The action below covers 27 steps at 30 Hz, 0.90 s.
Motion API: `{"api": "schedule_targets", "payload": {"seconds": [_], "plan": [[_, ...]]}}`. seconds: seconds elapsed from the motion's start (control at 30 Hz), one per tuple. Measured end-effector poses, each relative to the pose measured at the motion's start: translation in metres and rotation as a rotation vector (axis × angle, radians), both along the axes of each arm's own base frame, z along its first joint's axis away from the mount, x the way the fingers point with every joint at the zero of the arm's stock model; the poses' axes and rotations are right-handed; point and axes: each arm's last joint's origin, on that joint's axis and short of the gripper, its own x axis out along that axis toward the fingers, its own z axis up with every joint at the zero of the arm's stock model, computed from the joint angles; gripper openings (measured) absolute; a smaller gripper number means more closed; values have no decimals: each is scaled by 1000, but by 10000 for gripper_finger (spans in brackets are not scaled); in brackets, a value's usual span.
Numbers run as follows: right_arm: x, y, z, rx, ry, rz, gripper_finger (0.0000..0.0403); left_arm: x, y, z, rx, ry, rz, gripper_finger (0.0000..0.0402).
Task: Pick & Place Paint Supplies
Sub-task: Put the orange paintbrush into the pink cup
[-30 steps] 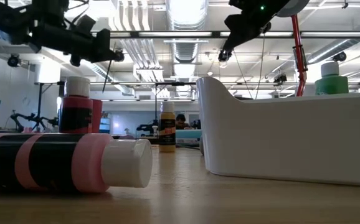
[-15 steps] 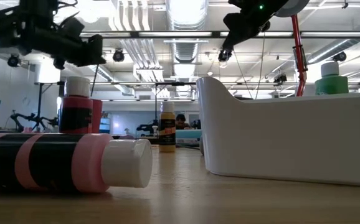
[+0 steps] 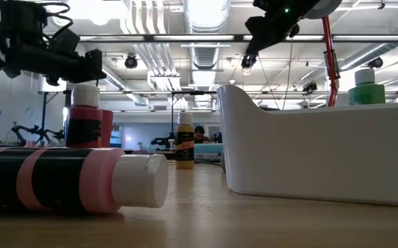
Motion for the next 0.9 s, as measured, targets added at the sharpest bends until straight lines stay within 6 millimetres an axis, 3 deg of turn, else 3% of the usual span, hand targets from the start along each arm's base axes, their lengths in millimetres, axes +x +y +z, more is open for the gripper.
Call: {"api": "schedule_targets", "payload": {"seconds": [0.5,0.9], "plan": [[1,0,1,2,-15,27,175,4,3,-22,1,-9,-10,12],[1,0,2,1,-18,26,199,10,7,-32,-30,20,-2,12]]}}
